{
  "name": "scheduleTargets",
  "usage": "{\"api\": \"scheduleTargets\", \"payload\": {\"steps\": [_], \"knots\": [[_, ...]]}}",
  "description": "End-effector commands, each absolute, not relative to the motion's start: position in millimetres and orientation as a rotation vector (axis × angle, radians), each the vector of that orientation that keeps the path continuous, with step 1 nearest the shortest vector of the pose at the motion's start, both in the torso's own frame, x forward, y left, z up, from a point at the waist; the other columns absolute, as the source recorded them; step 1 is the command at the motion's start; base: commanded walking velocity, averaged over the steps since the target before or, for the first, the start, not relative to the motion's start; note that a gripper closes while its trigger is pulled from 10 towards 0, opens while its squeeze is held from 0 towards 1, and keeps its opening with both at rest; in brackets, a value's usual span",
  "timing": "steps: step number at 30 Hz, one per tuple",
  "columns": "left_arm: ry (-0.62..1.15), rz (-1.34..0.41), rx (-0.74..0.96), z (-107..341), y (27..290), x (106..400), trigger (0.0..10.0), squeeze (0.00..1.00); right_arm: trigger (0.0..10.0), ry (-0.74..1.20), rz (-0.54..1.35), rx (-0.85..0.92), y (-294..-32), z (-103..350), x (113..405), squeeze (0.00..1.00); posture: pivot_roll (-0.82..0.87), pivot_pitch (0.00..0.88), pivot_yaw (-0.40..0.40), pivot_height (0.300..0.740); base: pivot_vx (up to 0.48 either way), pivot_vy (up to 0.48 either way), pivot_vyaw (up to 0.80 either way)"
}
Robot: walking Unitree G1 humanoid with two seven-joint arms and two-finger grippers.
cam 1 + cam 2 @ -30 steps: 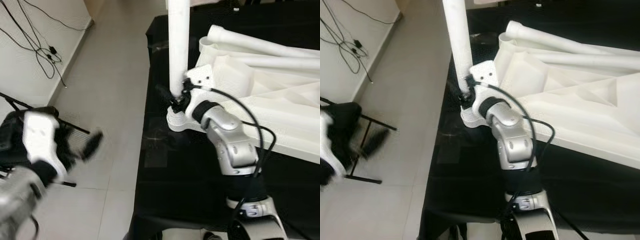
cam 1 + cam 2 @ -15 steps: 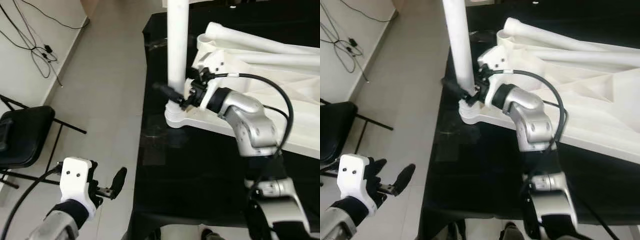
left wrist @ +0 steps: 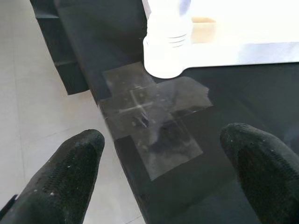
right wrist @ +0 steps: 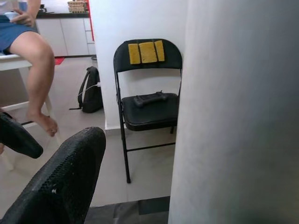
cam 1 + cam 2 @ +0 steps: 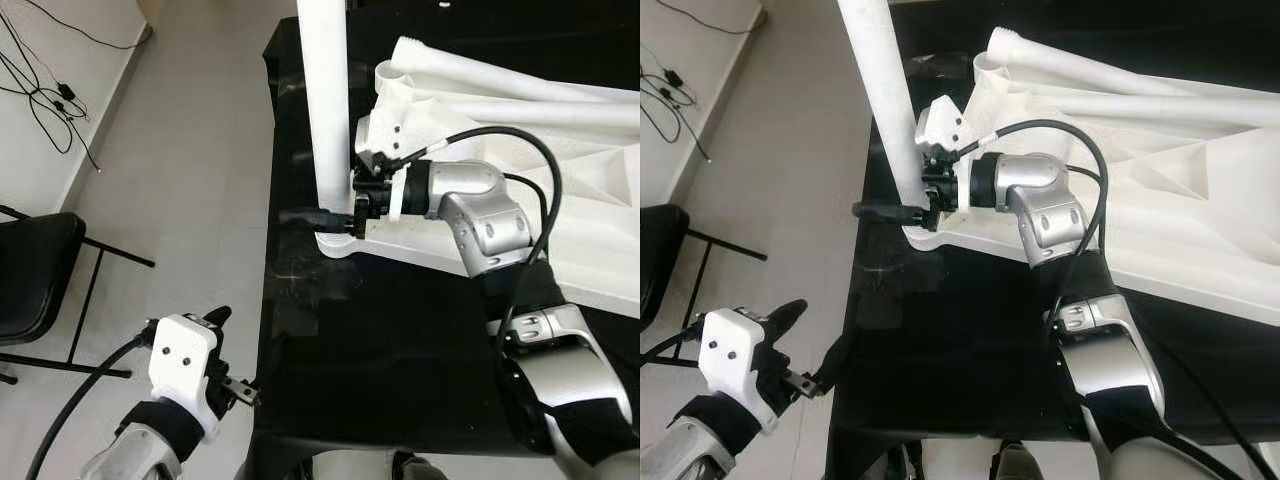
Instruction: Building children table
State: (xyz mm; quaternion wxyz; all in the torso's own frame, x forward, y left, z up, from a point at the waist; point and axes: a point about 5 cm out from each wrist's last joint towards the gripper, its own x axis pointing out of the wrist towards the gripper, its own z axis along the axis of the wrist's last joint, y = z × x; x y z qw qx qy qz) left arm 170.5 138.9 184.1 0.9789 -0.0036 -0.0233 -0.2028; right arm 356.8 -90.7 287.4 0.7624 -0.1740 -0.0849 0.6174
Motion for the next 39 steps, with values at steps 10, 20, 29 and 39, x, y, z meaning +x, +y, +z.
{"api": "scheduleTargets", "payload": {"steps": [10, 20, 29, 39], "knots": [[-0.077, -0.426, 0.013, 177.6, 137.3, 167.5, 10.0, 0.0, 0.0, -0.038, 1.224, -0.342, -112.7, 253.4, 360.2, 0.0, 0.04, 0.342, 0.088, 0.74, 0.0, 0.0, 0.0], [-0.09, -0.455, -0.011, 176.2, 138.4, 167.1, 10.0, 0.0, 0.0, 0.197, 0.393, -0.178, -141.7, 176.6, 298.4, 0.0, 0.01, 0.355, 0.084, 0.74, 0.0, 0.0, 0.0], [-0.107, -0.489, -0.015, 174.7, 135.1, 172.7, 10.0, 0.0, 0.0, 0.173, 0.424, -0.197, -118.1, 171.2, 282.4, 0.0, -0.01, 0.358, 0.083, 0.74, 0.0, 0.0, 0.0], [-0.12, -0.484, -0.016, 172.0, 135.9, 175.1, 10.0, 0.0, 10.0, -0.023, 0.645, -0.029, -92.0, 217.2, 293.4, 1.0, -0.03, 0.342, 0.09, 0.74, 0.0, 0.0, 0.0]]}}
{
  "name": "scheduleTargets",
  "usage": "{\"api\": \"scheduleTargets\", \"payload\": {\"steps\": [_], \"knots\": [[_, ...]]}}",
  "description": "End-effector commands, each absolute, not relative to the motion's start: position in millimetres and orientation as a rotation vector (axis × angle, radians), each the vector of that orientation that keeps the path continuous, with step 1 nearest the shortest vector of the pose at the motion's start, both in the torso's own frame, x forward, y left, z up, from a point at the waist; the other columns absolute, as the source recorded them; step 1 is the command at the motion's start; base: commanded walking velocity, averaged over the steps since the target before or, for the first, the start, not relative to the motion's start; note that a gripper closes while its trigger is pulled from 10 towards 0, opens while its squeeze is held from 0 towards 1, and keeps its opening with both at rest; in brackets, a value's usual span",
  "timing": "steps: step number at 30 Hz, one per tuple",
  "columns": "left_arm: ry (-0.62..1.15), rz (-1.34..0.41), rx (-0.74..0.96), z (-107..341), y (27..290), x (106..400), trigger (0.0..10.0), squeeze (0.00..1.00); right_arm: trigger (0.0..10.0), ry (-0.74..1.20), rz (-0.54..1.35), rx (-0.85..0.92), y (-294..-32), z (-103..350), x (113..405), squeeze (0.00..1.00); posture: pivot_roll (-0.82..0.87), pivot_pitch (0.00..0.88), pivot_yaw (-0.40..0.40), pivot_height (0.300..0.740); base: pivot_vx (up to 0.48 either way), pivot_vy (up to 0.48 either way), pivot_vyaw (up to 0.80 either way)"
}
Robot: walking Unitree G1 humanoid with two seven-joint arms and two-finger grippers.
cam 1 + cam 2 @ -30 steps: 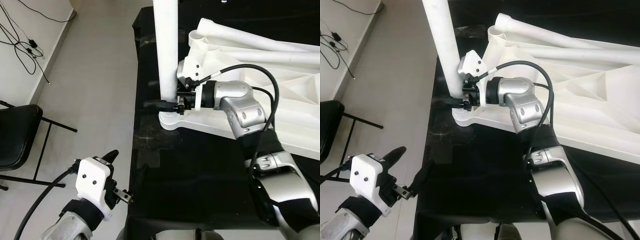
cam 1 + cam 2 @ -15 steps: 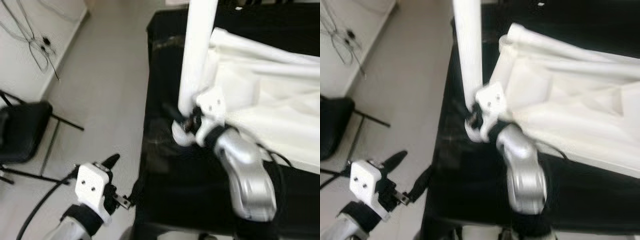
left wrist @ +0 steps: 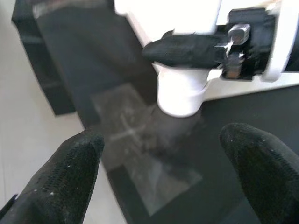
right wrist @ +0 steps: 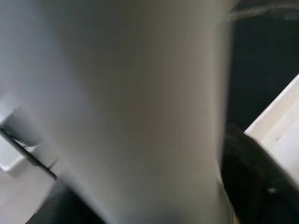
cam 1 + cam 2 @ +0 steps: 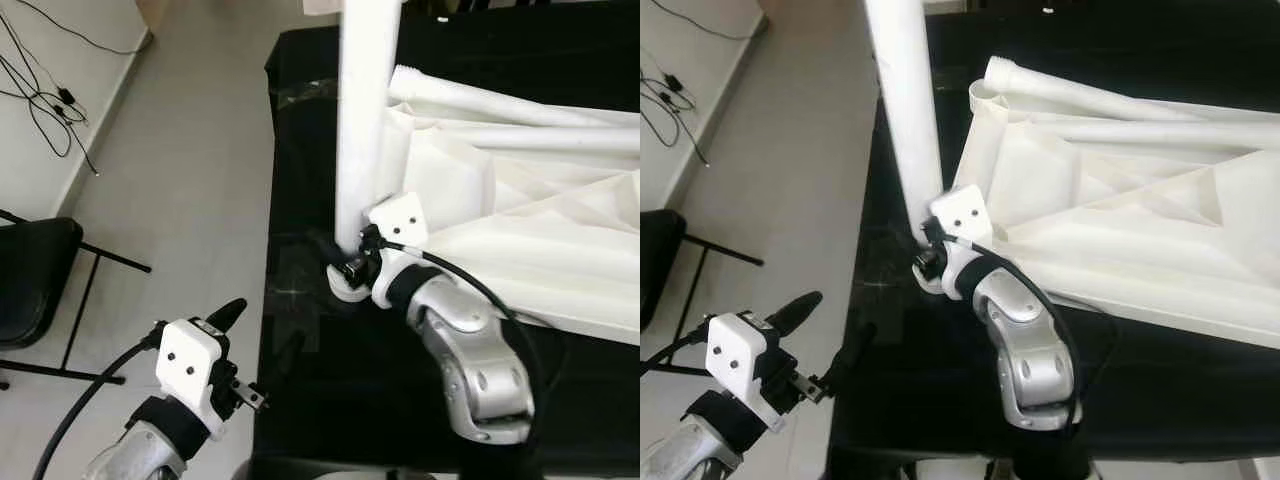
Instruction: Building children table
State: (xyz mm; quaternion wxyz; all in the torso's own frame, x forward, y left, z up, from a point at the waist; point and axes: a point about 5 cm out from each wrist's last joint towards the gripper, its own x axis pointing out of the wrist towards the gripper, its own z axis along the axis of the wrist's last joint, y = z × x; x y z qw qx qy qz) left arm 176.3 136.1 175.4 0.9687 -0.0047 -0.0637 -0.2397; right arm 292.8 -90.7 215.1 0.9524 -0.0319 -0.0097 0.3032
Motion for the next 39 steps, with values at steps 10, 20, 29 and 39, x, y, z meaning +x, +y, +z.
{"api": "scheduleTargets", "payload": {"steps": [10, 20, 29, 39], "knots": [[-0.121, -0.505, -0.024, 170.2, 134.1, 175.6, 10.0, 0.0, 10.0, -0.141, 1.359, -0.258, -89.9, 260.1, 305.3, 0.0, -0.02, 0.33, 0.103, 0.74, 0.0, 0.0, 0.0], [-0.126, -0.51, -0.027, 170.2, 133.0, 173.8, 10.0, 0.0, 0.0, -0.102, 1.57, -0.204, -87.0, 266.3, 317.5, 0.0, -0.01, 0.328, 0.1, 0.74, 0.0, 0.0, 0.0], [-0.133, -0.506, -0.033, 170.4, 132.6, 174.0, 10.0, 0.0, 0.0, -0.093, 1.535, -0.239, -93.9, 264.0, 327.2, 0.0, -0.01, 0.326, 0.09, 0.74, 0.0, 0.0, 0.0], [-0.149, -0.491, -0.04, 171.9, 132.8, 175.2, 10.0, 0.0, 0.0, 0.065, 0.441, -0.145, -129.6, 196.7, 292.7, 0.0, -0.04, 0.347, 0.077, 0.74, 0.0, 0.0, 0.0]]}}
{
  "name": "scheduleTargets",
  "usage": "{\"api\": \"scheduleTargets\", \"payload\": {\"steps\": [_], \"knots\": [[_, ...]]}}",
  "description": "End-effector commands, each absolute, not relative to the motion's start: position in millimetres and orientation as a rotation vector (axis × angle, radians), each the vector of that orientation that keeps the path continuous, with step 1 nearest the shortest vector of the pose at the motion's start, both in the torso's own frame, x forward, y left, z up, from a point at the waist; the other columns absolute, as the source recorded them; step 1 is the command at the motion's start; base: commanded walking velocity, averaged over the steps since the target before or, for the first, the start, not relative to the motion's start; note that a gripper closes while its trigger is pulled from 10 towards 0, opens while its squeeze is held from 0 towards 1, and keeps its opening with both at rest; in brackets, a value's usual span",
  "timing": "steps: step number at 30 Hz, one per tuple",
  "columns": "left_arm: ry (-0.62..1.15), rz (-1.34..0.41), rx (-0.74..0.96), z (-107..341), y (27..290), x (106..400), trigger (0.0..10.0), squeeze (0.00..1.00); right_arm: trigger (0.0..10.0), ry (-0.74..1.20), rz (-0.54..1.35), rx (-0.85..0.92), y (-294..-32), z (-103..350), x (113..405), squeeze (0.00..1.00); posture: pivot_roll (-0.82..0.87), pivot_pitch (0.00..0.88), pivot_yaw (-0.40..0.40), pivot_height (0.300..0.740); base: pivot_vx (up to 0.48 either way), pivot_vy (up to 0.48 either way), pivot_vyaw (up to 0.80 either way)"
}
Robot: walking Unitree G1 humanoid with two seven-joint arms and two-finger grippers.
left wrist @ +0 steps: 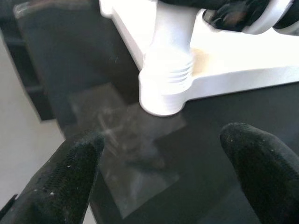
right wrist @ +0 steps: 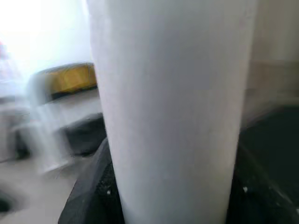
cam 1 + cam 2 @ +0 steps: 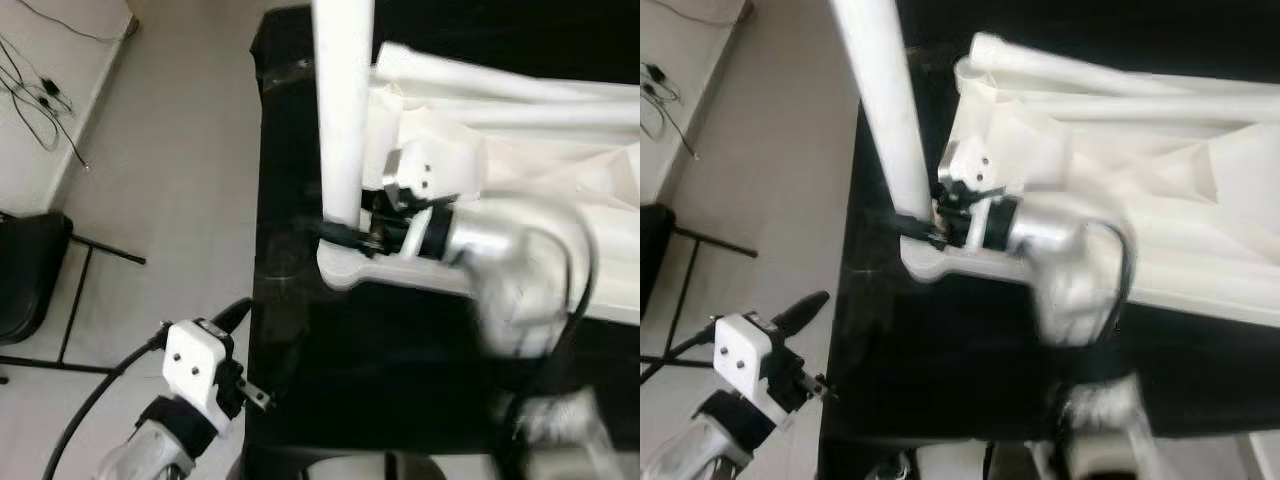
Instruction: Building children table
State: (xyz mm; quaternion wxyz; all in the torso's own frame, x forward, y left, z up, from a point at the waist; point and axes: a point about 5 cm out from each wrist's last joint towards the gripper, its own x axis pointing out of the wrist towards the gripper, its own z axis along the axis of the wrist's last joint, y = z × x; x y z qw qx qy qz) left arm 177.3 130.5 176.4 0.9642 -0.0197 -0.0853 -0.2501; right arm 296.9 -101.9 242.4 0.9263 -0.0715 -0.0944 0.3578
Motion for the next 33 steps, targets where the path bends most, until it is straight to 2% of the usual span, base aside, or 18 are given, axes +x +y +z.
{"api": "scheduleTargets", "payload": {"steps": [1, 5, 11, 12, 15, 16, 23, 25, 26, 27, 33], "knots": [[-0.15, -0.492, -0.04, 171.7, 132.8, 176.0, 10.0, 0.0, 0.0, 0.097, 0.394, -0.149, -126.3, 186.9, 279.3, 0.0, -0.04, 0.347, 0.077, 0.74, 0.0, 0.0, 0.0], [-0.151, -0.494, -0.04, 170.6, 132.0, 177.0, 10.0, 0.0, 0.0, 0.116, 0.413, -0.131, -116.6, 180.0, 270.5, 0.0, -0.05, 0.334, 0.077, 0.74, 0.0, 0.0, 0.0], [-0.157, -0.478, -0.041, 169.5, 133.1, 178.8, 10.0, 0.0, 0.0, 0.085, 0.485, -0.131, -100.8, 188.7, 285.0, 0.0, -0.05, 0.326, 0.062, 0.74, 0.0, 0.0, 0.0], [-0.159, -0.472, -0.041, 169.6, 133.7, 178.9, 10.0, 0.0, 10.0, 0.076, 0.476, -0.127, -98.4, 192.4, 285.2, 0.0, -0.05, 0.327, 0.063, 0.74, 0.0, 0.0, 0.0], [-0.161, -0.467, -0.041, 169.8, 134.0, 179.9, 10.0, 0.0, 10.0, 0.009, 0.527, -0.108, -95.3, 205.6, 290.9, 0.01, -0.04, 0.326, 0.067, 0.74, 0.0, 0.0, 0.0], [-0.163, -0.469, -0.041, 169.9, 133.0, 180.5, 10.0, 0.0, 10.0, -0.024, 0.598, -0.09, -93.1, 214.7, 295.8, 1.0, -0.04, 0.326, 0.069, 0.74, 0.0, 0.0, 0.0], [-0.163, -0.474, -0.041, 169.8, 131.3, 181.4, 10.0, 0.0, 10.0, -0.065, 0.834, -0.028, -89.3, 234.0, 305.4, 1.0, -0.03, 0.324, 0.067, 0.74, 0.0, 0.0, 0.0], [-0.163, -0.475, -0.041, 170.0, 130.8, 181.5, 10.0, 0.0, 10.0, -0.111, 1.118, -0.072, -90.5, 247.6, 302.4, 1.0, -0.01, 0.325, 0.076, 0.74, 0.0, 0.0, 0.0], [-0.163, -0.475, -0.041, 170.0, 130.8, 181.5, 10.0, 0.0, 10.0, -0.111, 1.118, -0.072, -90.5, 247.6, 302.4, 1.0, -0.01, 0.325, 0.076, 0.74, 0.0, 0.0, 0.0], [-0.163, -0.475, -0.039, 170.0, 130.8, 181.1, 10.0, 0.0, 10.0, -0.123, 1.241, -0.144, -93.5, 251.5, 301.8, 0.0, 0.0, 0.323, 0.081, 0.74, 0.0, 0.0, 0.0], [-0.163, -0.477, -0.036, 170.6, 130.6, 178.9, 10.0, 0.0, 10.0, -0.109, 1.399, -0.278, -101.2, 264.7, 320.6, 0.0, 0.02, 0.325, 0.077, 0.74, 0.0, 0.0, 0.0]]}}
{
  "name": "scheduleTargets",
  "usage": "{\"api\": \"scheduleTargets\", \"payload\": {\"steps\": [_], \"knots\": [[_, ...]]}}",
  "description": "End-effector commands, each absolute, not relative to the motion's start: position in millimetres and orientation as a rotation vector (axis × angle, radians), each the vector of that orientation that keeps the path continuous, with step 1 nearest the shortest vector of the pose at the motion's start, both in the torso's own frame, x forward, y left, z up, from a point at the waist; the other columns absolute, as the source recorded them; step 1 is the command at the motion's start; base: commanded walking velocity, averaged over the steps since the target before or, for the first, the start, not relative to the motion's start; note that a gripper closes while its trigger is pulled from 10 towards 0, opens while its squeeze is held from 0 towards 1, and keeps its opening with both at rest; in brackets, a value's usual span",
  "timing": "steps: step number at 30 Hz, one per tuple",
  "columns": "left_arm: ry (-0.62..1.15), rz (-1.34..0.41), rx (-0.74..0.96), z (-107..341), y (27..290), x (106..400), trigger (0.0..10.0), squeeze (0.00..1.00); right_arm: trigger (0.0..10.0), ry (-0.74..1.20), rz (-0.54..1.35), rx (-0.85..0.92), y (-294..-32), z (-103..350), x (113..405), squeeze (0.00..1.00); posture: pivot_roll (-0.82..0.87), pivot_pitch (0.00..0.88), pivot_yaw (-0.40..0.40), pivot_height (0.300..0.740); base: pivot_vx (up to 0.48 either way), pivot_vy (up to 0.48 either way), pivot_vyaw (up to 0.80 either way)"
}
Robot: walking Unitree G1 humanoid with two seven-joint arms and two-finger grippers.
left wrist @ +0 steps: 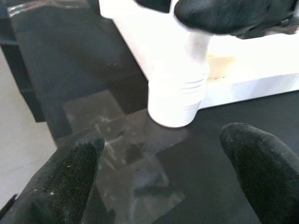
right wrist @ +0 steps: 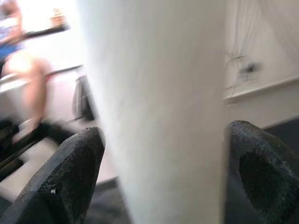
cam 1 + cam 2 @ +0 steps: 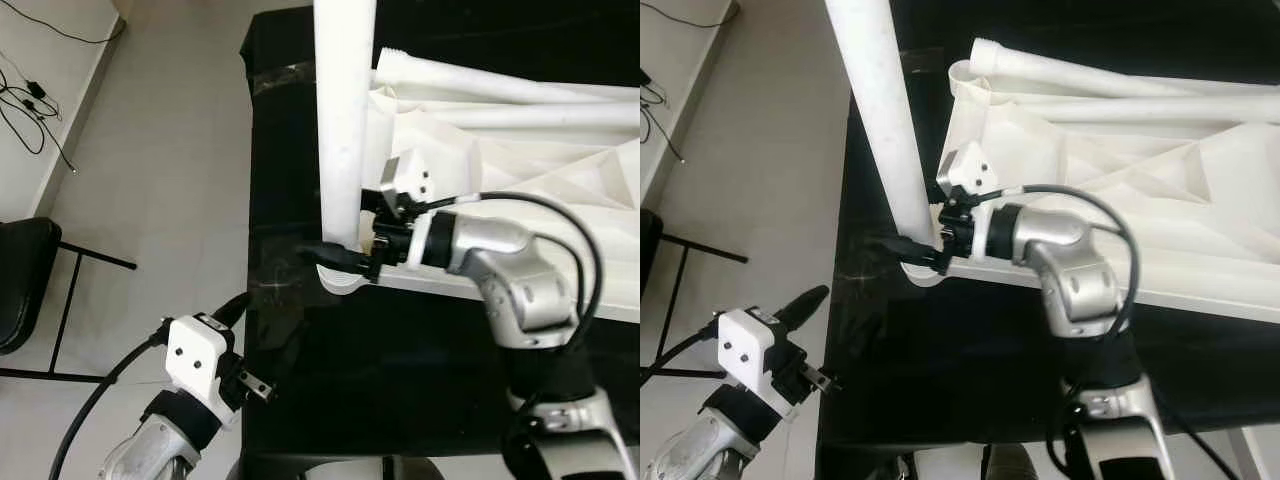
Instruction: Building children table
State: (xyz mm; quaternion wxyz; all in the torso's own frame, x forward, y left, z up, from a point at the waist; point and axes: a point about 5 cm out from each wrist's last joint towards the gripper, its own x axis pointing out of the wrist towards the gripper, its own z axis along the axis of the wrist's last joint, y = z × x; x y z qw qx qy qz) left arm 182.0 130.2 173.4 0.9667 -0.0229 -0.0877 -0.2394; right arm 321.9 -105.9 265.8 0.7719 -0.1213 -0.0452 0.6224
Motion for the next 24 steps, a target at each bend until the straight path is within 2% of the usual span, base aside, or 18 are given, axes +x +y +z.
{"api": "scheduleTargets", "payload": {"steps": [1, 5, 6, 7, 8, 9, 10, 19, 22, 24], "knots": [[-0.162, -0.477, -0.036, 170.8, 130.3, 178.3, 10.0, 0.0, 10.0, -0.106, 1.418, -0.29, -101.4, 269.5, 326.7, 0.0, 0.02, 0.326, 0.078, 0.74, 0.0, 0.0, 0.0], [-0.163, -0.478, -0.036, 171.0, 129.4, 176.3, 10.0, 0.0, 10.0, -0.092, 1.469, -0.318, -101.1, 275.5, 339.2, 0.0, 0.03, 0.328, 0.071, 0.74, 0.0, 0.0, 0.0], [-0.163, -0.479, -0.037, 171.2, 129.0, 175.9, 10.0, 0.0, 6.1, -0.088, 1.473, -0.322, -100.5, 275.8, 342.0, 0.0, 0.03, 0.329, 0.069, 0.74, 0.0, 0.0, 0.0], [-0.163, -0.479, -0.037, 171.2, 129.0, 175.9, 10.0, 0.0, 6.1, -0.088, 1.473, -0.322, -100.5, 275.8, 342.0, 0.0, 0.03, 0.329, 0.069, 0.74, 0.0, 0.0, 0.0], [-0.164, -0.48, -0.037, 171.4, 128.7, 175.6, 10.0, 0.0, 2.3, -0.085, 1.474, -0.32, -99.5, 275.5, 343.5, 0.0, 0.03, 0.329, 0.069, 0.74, 0.0, 0.0, 0.0], [-0.164, -0.48, -0.037, 171.4, 128.7, 175.6, 10.0, 0.0, 2.3, -0.085, 1.474, -0.32, -99.5, 275.5, 343.5, 0.0, 0.03, 0.329, 0.069, 0.74, 0.0, 0.0, 0.0], [-0.166, -0.483, -0.037, 172.1, 127.8, 174.8, 10.0, 0.0, 0.0, -0.072, 1.519, -0.332, -99.5, 271.9, 343.7, 0.0, 0.03, 0.331, 0.066, 0.74, 0.0, 0.0, 0.0], [-0.191, -0.524, -0.046, 179.7, 124.2, 164.5, 10.0, 0.0, 0.0, -0.048, 1.472, -0.316, -113.9, 255.4, 346.0, 0.0, 0.01, 0.33, 0.062, 0.74, 0.0, 0.0, 0.0], [-0.188, -0.524, -0.041, 179.1, 121.8, 159.4, 10.0, 0.0, 0.0, -0.04, 1.29, -0.278, -125.0, 243.1, 351.1, 0.0, 0.0, 0.332, 0.048, 0.74, 0.0, 0.0, 0.0], [-0.189, -0.51, -0.036, 177.9, 121.9, 158.3, 10.0, 0.0, 0.0, -0.014, 1.032, -0.076, -123.3, 221.7, 337.1, 0.0, -0.03, 0.331, 0.022, 0.74, 0.0, 0.0, 0.0]]}}
